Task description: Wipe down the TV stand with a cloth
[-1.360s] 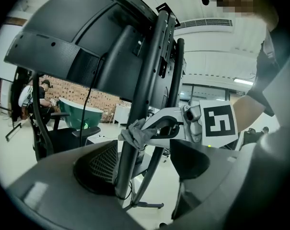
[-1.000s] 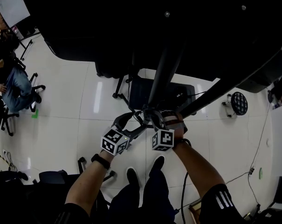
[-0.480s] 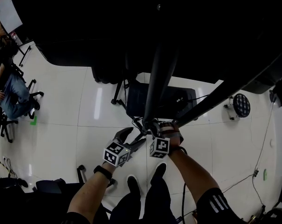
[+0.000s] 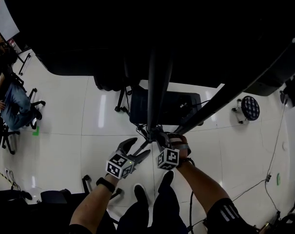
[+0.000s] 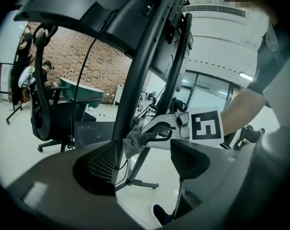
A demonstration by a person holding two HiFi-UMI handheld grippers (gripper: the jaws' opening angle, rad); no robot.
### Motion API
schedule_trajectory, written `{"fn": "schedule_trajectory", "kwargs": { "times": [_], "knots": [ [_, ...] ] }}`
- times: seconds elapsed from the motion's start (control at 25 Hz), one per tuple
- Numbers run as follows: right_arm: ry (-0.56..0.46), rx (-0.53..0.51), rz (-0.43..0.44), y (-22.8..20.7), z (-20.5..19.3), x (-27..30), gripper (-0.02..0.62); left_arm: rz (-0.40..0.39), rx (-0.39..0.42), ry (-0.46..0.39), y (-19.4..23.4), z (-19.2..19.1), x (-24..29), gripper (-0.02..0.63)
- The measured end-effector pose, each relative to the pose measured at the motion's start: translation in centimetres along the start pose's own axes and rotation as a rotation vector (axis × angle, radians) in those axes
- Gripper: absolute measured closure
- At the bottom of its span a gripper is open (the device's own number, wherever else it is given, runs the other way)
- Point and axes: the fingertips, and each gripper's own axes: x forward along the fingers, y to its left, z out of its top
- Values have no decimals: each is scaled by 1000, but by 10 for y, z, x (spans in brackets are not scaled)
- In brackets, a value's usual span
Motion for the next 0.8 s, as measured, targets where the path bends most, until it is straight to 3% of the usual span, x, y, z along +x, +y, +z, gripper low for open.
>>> {"fn": "schedule_trajectory", "kwargs": {
  "times": [0.28,0.56,0.8],
  "knots": [
    [-89,69,-118,-59,37,-87,557,-35,71,-65,-43,56,-33,233],
    [-162,50,-247,-129,81,-185,557,-83,212,-144,-99,132,-71,233],
    [-221,24,-334,-178,116,-262,555,-73,391,-143,-137,179,-101,236]
  ]
}}
